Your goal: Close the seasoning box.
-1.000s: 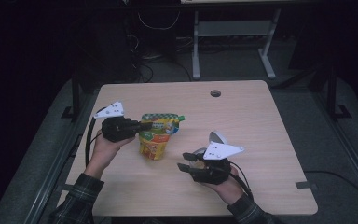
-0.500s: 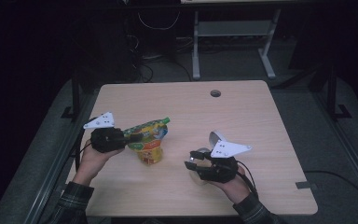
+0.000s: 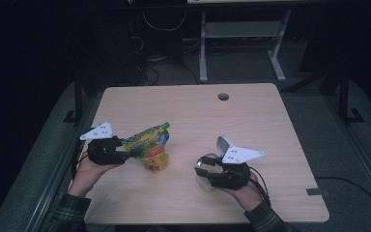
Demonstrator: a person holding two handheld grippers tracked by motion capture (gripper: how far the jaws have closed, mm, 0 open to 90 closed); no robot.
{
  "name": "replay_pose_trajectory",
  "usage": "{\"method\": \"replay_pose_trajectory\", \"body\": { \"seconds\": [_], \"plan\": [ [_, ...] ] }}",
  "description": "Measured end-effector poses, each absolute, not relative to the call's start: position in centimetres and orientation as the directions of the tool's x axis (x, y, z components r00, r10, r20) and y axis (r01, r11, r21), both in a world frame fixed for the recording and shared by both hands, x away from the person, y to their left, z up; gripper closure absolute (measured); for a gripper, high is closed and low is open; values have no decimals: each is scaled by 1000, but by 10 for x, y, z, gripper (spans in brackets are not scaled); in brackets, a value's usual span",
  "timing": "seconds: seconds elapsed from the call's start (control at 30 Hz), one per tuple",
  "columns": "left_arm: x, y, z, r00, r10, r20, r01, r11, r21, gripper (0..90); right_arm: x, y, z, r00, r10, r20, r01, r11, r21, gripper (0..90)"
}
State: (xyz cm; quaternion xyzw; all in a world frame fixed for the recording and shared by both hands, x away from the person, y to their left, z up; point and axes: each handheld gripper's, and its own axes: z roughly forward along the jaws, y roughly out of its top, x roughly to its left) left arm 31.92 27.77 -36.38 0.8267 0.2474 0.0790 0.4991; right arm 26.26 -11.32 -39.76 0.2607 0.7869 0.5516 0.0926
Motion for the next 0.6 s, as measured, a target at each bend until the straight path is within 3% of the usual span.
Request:
{"method": "replay_pose_trajectory", "body": {
  "seconds": [0.17, 0.33, 0.6],
  "plan": [
    [310, 284, -369, 869, 490, -74, 316, -434, 844, 351, 259, -126, -395, -845, 516, 138, 303, 250, 920, 720],
    [302, 293, -382, 853, 518, -66, 338, -451, 826, 247, 256, -140, -395, -843, 523, 127, 299, 259, 919, 897],
    [292, 301, -410, 833, 550, -63, 374, -476, 796, 166, 249, -162, -397, -835, 539, 110, 297, 274, 915, 899]
  ]
}}
